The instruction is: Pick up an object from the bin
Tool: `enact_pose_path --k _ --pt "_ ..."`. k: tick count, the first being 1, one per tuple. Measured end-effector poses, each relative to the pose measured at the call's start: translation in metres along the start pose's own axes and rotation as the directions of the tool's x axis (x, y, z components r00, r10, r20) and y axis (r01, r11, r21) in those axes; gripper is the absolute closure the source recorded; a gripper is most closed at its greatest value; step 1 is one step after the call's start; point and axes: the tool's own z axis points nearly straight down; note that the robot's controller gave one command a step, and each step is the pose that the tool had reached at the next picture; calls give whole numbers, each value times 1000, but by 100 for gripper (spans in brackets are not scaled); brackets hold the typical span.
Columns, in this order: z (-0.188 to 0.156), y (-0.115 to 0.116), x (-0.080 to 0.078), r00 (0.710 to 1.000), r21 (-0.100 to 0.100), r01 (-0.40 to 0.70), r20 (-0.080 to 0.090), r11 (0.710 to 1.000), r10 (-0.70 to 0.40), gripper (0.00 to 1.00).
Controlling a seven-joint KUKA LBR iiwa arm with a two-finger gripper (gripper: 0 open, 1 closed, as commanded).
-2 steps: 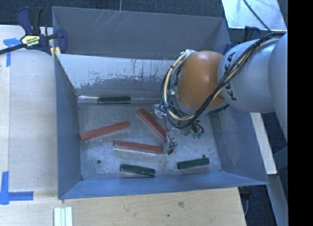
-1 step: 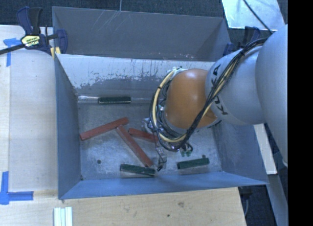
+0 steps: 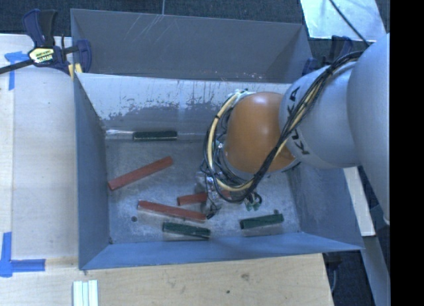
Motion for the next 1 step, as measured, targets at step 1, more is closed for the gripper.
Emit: enact_pose_path --k 1 --pt "-150 -5 -86 998 0 -67 10 998 67 100"
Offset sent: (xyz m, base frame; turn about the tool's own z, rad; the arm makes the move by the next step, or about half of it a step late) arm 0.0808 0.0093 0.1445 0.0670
